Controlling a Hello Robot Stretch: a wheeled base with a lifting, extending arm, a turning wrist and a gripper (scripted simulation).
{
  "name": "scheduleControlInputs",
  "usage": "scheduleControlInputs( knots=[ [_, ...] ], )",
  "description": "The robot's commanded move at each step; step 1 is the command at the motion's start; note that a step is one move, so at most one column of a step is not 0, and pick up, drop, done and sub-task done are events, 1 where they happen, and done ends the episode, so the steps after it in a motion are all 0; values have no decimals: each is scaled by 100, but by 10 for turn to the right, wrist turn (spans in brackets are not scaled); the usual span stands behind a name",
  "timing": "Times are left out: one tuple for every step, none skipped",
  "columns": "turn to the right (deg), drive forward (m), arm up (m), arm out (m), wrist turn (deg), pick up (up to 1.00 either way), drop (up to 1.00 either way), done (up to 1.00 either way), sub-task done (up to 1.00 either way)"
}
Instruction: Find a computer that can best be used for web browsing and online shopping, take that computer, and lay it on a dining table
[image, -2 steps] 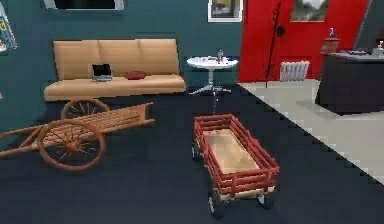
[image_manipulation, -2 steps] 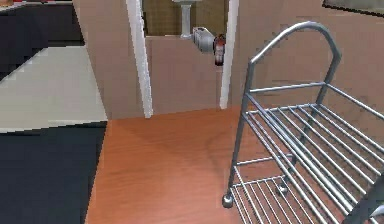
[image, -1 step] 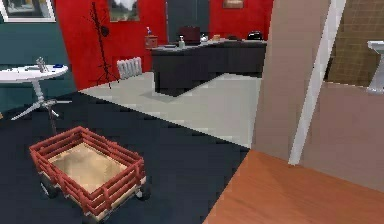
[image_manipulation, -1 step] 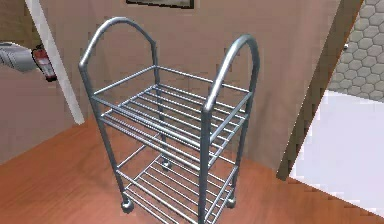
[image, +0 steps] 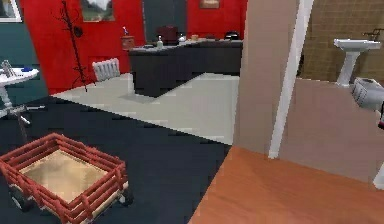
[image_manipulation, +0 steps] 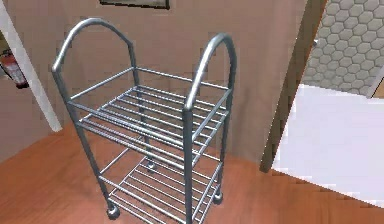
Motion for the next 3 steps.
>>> scheduleControlInputs(
  knots=[
    [0,100,0,0,0,0,0,0,0],
    [30,0,0,0,0,0,0,0,0],
    [450,0,0,0,0,0,0,0,0]
  ],
)
